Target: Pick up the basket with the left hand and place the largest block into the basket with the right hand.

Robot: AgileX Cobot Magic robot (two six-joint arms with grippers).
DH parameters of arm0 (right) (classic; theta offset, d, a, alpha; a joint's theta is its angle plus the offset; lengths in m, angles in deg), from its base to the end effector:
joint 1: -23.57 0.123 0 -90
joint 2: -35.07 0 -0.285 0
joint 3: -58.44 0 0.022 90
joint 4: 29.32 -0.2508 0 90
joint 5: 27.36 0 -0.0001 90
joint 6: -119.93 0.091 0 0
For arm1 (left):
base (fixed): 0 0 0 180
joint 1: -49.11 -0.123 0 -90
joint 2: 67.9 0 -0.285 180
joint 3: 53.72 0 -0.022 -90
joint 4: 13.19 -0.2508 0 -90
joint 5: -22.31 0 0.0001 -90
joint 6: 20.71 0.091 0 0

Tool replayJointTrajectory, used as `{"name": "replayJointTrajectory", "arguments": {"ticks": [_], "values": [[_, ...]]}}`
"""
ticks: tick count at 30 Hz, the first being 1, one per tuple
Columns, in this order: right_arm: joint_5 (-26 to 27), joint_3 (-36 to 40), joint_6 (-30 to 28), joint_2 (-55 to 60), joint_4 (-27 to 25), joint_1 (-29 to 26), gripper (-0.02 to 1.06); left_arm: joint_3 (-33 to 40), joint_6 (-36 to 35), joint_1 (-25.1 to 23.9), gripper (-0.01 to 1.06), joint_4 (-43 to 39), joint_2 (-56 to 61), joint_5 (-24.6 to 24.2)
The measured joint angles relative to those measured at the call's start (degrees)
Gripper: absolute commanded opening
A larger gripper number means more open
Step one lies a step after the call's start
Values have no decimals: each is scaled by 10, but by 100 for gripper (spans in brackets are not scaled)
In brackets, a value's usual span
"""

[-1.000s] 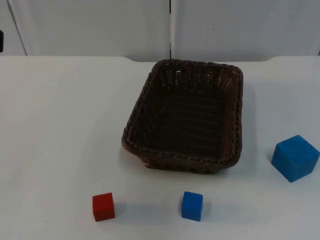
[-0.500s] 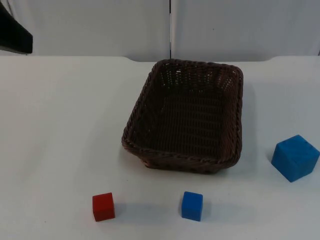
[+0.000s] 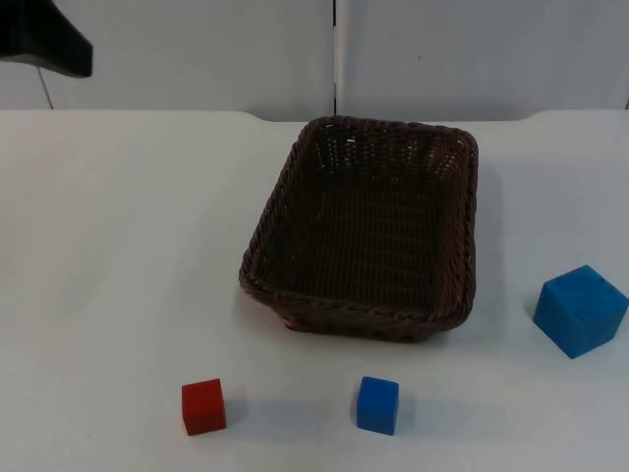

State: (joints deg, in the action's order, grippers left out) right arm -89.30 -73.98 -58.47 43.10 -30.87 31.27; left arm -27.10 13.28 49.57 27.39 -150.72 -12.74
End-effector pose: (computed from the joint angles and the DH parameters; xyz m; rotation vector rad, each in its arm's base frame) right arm -0.0073 0.0012 0.2805 -0.1111 2.0510 0.1333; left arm 0.2649 -0.0362 0.2808 0.1662 2.3668 -0.4706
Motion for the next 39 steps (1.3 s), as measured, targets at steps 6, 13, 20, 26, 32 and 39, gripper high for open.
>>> {"name": "replayJointTrajectory", "arguments": {"ticks": [6, 13, 20, 26, 32, 39], "values": [[0, 0, 0, 0, 0, 0, 105, -30, 0, 52, 105, 0, -54, 17], [0, 0, 0, 0, 0, 0, 105, -74, 0, 85, 105, -8, -119, 26], [0, 0, 0, 0, 0, 0, 105, -134, 0, 95, 105, -13, -196, 20], [0, 0, 0, 0, 0, 0, 105, -184, -2, 95, 105, -16, -261, -1], [0, 0, 1, 0, 0, 0, 105, -230, -17, 95, 105, -35, -324, -28], [0, 0, 1, 0, 0, 0, 105, -290, -38, 95, 105, -48, -387, -60]]}}
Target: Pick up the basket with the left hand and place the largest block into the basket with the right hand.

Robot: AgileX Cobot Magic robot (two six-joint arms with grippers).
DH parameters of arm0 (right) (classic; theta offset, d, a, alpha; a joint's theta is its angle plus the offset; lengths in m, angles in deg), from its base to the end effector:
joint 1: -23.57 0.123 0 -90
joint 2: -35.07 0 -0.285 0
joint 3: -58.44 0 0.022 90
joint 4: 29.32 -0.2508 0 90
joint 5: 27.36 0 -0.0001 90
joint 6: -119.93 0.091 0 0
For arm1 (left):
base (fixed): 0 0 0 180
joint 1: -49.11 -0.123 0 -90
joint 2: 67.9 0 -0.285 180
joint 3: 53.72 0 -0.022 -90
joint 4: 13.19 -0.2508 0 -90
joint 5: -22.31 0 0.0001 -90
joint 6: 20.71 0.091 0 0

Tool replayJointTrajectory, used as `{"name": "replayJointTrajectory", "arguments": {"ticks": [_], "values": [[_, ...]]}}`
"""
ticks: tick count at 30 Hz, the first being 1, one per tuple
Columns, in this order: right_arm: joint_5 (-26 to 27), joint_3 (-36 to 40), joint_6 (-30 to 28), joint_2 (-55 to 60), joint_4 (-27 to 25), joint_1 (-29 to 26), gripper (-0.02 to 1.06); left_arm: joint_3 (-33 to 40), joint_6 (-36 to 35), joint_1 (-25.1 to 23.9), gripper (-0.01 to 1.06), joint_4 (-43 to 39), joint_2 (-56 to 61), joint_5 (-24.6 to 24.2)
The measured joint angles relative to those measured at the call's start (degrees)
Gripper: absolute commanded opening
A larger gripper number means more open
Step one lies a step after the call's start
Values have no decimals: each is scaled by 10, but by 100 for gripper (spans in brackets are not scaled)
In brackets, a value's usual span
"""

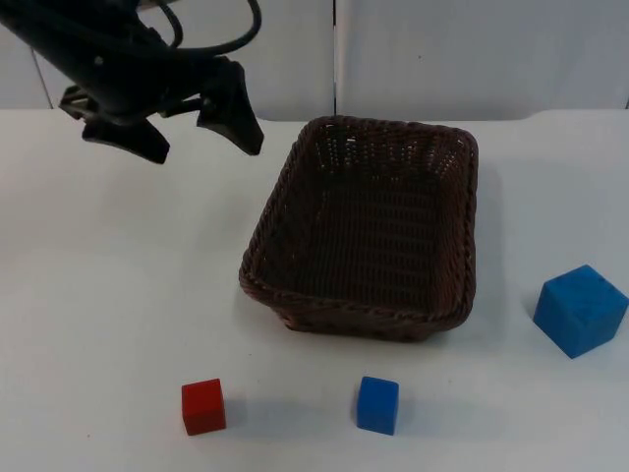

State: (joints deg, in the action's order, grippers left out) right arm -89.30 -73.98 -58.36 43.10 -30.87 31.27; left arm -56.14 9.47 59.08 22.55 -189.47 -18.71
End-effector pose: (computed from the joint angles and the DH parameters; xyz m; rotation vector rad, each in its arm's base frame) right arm -0.0073 0.0012 0.2805 -0.1091 2.0511 0.1345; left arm 0.4029 -0.1063 0.1871 0.3912 2.6426 -0.5743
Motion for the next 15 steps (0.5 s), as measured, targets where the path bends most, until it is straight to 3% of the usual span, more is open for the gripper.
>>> {"name": "replayJointTrajectory", "arguments": {"ticks": [15], "values": [[0, 0, 0, 0, 0, 0, 105, -126, -58, 69, 105, -64, -98, -18]]}}
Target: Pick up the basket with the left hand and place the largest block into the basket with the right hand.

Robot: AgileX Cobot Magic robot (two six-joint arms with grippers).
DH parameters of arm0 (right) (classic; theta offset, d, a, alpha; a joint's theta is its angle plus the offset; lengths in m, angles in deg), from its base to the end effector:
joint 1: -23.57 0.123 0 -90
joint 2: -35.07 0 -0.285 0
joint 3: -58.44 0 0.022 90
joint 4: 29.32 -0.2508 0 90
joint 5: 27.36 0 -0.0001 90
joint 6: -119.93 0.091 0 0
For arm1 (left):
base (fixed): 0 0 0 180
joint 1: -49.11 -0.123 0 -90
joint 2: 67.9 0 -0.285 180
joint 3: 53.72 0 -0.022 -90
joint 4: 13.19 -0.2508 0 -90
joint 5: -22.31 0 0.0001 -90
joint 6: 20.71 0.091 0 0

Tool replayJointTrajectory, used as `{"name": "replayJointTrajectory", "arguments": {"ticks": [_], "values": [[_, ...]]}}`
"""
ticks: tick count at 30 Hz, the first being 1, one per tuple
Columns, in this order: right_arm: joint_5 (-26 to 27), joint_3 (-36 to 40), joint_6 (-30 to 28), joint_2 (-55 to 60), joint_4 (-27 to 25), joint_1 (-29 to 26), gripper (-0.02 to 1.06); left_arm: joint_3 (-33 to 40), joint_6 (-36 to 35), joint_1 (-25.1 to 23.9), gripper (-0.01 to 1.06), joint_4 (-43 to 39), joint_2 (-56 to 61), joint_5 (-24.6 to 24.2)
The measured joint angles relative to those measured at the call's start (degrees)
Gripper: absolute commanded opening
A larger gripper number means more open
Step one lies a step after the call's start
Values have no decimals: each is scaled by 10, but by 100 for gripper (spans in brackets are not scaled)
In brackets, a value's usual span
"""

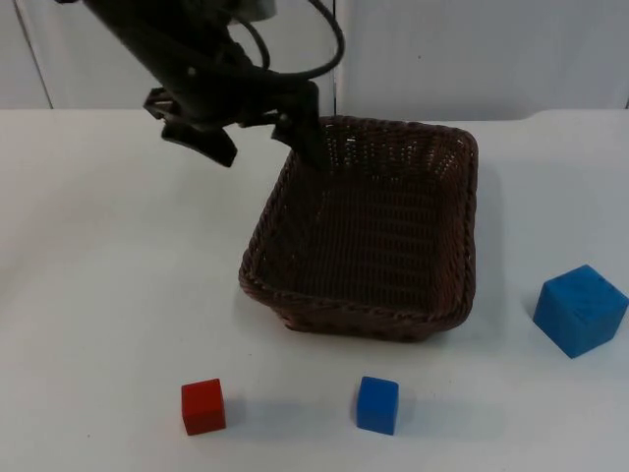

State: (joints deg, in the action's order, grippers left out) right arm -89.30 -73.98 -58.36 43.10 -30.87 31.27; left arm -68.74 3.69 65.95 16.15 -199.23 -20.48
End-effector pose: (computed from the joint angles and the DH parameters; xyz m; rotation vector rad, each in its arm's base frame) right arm -0.0073 0.0012 0.2805 -0.1091 2.0511 0.1345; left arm 0.4302 -0.1619 0.1676 0.5434 2.6547 -0.5369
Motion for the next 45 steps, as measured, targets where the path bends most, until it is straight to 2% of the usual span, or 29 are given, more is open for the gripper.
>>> {"name": "replayJointTrajectory", "arguments": {"ticks": [16, 36, 38, 40, 41, 43, 44, 45], "values": [[0, 0, -1, 0, 0, 0, 105, -77, -40, 1, 105, -33, -89, -28], [0, 0, -1, 0, 0, 0, 105, -81, -45, 1, 105, -34, -134, -30], [0, 0, -1, 0, 0, 0, 105, -81, -45, 1, 101, -34, -134, -31], [0, 0, -1, 0, 0, 0, 105, -81, -45, 1, 91, -34, -134, -32], [0, 0, -1, 0, 0, 0, 105, -81, -45, 1, 91, -34, -134, -37], [0, 0, -1, 0, 0, 0, 105, -81, -45, 1, 76, -34, -134, -43], [0, 0, -1, 0, 0, 0, 105, -81, -45, 1, 65, -34, -134, -43], [0, 0, -1, 0, 0, 0, 105, -81, -45, 1, 65, -34, -134, -45]]}}
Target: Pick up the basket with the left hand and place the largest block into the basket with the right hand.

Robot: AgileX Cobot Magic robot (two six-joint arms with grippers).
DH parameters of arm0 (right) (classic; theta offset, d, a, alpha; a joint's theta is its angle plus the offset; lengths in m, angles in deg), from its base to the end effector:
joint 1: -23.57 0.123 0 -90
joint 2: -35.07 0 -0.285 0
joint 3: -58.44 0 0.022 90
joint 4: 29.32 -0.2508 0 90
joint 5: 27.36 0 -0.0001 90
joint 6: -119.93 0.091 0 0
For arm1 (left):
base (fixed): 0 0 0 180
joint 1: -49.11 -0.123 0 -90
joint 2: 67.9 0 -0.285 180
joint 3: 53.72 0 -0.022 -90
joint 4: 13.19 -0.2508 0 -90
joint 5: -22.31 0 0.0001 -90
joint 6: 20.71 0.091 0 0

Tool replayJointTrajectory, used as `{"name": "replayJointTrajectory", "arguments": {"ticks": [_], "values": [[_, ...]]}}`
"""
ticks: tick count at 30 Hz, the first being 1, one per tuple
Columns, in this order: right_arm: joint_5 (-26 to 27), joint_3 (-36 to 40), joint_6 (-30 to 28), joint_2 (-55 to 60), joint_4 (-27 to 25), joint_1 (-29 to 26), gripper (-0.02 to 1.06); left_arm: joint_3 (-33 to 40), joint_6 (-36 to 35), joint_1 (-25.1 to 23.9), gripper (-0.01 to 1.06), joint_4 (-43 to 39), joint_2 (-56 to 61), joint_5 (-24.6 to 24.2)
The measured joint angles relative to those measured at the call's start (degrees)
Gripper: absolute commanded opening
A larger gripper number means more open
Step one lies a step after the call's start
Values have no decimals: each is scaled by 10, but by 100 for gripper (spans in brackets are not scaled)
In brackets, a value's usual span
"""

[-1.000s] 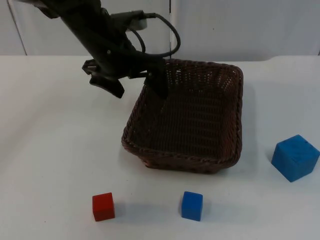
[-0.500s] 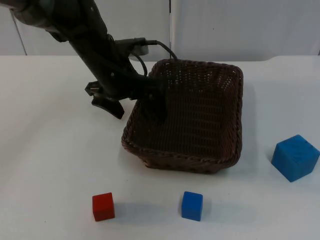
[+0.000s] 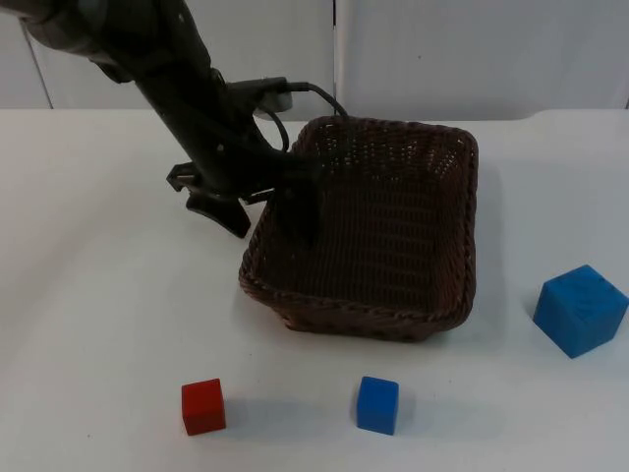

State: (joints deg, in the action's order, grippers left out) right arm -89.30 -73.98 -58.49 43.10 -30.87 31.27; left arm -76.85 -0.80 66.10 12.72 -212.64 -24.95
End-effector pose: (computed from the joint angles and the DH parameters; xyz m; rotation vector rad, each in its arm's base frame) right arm -0.0073 0.0012 0.2805 -0.1114 2.0509 0.1331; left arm 0.4494 -0.1679 0.0912 0.5279 2.8482 -0.5210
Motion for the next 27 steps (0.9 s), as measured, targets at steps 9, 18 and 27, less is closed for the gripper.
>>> {"name": "replayJointTrajectory", "arguments": {"ticks": [9, 18, 27], "values": [[0, 0, 2, 0, 0, 0, 105, -2, -8, 3, -1, 16, 3, -26], [0, 0, 2, 0, 0, 0, 105, -2, -13, 3, 0, 11, 28, -53], [0, 0, 2, 0, 0, 0, 105, -2, -37, -8, 0, 21, 101, -80]]}}
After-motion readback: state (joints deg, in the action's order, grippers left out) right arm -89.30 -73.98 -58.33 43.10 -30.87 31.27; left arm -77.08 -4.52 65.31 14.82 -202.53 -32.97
